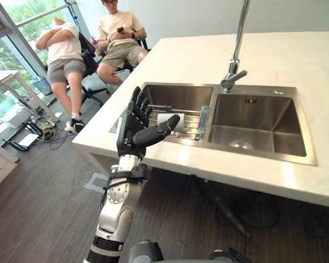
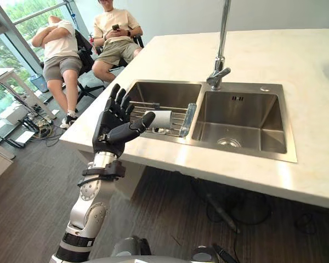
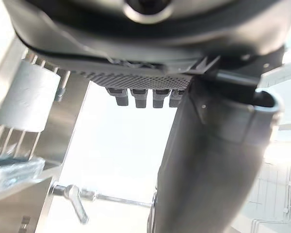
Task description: Walk over to the sink, pick up the cup, carry it to the dishwasher, place the cup inside the dishwasher, then close the dishwasher door
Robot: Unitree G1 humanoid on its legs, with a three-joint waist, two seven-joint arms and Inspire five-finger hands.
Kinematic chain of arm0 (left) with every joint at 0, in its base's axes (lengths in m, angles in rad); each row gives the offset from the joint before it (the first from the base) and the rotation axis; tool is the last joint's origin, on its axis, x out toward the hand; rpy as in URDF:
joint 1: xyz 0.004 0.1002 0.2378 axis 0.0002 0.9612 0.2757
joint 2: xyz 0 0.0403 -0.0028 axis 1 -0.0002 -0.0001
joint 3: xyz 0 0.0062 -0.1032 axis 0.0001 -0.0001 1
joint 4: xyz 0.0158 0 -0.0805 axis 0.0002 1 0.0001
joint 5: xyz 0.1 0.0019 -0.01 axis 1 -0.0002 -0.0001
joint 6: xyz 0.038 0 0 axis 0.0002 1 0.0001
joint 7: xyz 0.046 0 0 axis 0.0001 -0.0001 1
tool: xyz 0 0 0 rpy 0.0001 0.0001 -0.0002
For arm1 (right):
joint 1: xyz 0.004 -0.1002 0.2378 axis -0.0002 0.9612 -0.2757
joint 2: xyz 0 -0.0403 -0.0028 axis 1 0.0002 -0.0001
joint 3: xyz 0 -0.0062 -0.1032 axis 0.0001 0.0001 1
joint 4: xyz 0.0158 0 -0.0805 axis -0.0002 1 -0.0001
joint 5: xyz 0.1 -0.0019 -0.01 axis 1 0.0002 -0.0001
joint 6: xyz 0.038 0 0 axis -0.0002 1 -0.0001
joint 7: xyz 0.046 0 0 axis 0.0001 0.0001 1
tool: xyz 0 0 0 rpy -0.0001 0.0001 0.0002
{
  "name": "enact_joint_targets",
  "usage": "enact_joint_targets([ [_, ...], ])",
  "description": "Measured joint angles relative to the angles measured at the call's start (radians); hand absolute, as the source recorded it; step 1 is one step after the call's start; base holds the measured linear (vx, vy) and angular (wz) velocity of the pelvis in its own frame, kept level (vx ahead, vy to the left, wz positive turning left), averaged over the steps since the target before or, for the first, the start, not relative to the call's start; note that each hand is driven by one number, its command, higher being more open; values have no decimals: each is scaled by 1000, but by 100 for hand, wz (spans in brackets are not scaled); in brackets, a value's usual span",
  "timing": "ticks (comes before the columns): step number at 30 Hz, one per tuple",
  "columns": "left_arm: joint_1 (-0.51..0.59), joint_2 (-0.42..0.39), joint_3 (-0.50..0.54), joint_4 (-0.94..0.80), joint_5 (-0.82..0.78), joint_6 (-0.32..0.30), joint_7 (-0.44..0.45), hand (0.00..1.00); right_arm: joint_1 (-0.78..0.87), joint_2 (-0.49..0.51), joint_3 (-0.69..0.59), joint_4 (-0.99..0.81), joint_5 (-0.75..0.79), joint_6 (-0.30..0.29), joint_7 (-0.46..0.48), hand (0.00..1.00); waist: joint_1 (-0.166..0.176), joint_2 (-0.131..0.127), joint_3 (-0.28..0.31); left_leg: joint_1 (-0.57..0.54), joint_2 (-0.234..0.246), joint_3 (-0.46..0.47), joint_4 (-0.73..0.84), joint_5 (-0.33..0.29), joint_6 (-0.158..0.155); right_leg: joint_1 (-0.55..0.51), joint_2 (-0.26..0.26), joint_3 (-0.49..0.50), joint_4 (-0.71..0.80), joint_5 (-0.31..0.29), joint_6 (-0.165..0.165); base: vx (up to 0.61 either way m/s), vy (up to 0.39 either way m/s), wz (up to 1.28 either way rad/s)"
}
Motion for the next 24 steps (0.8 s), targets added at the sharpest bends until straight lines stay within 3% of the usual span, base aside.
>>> enact_joint_targets([
  [1, 3, 1, 3, -11, 0, 0, 0, 100, -8, 0, 0, 0, 0, 0, 1, 100, 2, -1, 0, 1, -16, -20, -79, 30, -5, 1, -6, 9, -4, 1, 1, 303, 82, -31],
  [3, 8, 6, 5, -30, 0, 1, -1, 100, -26, -1, 0, 0, 2, 4, 6, 100, 6, -3, 0, 32, -48, -60, -322, 199, -21, 27, -23, 35, -13, 4, 20, 298, 126, -42],
  [4, 8, 8, 6, -31, -1, 5, -11, 100, -25, -2, -3, -1, 3, 9, 12, 100, 9, -1, -3, 65, -48, -78, -408, 452, 15, 54, -24, 43, -13, -6, 63, 288, 167, -46],
  [5, 11, 12, 8, -33, -2, 7, -17, 100, -26, 3, -5, 5, 2, 10, 12, 100, 12, -10, -9, 82, -45, -80, -403, 452, 7, 66, -28, 47, -13, -20, 87, 345, 172, -30],
  [6, 13, 32, 8, -32, -3, 12, -21, 100, -28, 20, -6, 12, 2, 10, 12, 100, 1, -40, -33, 91, -72, -84, -420, 418, -2, 72, -56, 50, -21, -32, 105, 262, 144, -8],
  [9, 17, 66, 27, -31, -8, 20, -30, 100, -45, 50, -30, 23, 2, 13, 12, 100, 7, -98, -33, 105, -103, -78, -434, 399, 5, 78, -91, 71, -55, -10, 133, 194, 103, -19],
  [12, 20, 78, 27, -28, -29, 43, -36, 100, -34, 52, -51, 32, 4, 22, 6, 100, 13, -104, -36, 174, -119, -67, -484, 369, -1, 115, -105, 76, -71, 12, 156, 94, 82, -21],
  [17, 20, 64, -32, -28, -44, 72, -99, 100, -1, 51, -123, 36, 69, 28, -25, 100, 15, -105, -58, 204, -180, -67, -515, 336, 25, 112, -163, 73, -25, 13, 156, -5, 104, 0],
  [18, 20, 61, -48, -18, -44, 82, -118, 100, 14, 51, -131, 32, 74, 27, -29, 100, 13, -103, -60, 227, -189, -71, -537, 336, 26, 77, -183, 81, 72, 23, 140, -12, 145, -2],
  [20, 21, 56, -58, 7, -43, 89, -148, 100, 28, 55, -137, 26, 74, 27, -42, 100, 5, -89, -67, 254, -190, -74, -563, 325, 12, -14, -209, 92, 242, 85, 37, 12, 155, -10],
  [21, 23, 59, -56, 12, -41, 92, -158, 100, 36, 71, -131, 20, 64, 34, -51, 100, -1, -107, -66, 240, -204, -71, -451, 294, 45, -53, -249, 98, 309, 117, 3, 163, 90, -45],
  [22, 31, 57, -51, 14, -40, 93, -167, 100, 42, 70, -129, 13, 52, 39, -56, 100, 3, -104, -68, 234, -194, -65, -400, 206, 63, -68, -250, 102, 336, 131, 14, 180, 92, -54],
  [23, 36, 58, -48, 18, -40, 96, -169, 100, 44, 76, -131, 9, 46, 42, -59, 100, -2, -98, -72, 242, -185, -62, -406, 204, 63, -74, -246, 103, 333, 143, 18, 149, 51, -63],
  [24, 41, 65, -37, 20, -39, 97, -174, 100, 40, 90, -151, 3, 38, 44, -59, 100, -7, -69, -78, 241, -157, -48, -420, 204, 62, -92, -216, 107, 281, 101, 42, 30, 67, -63],
])
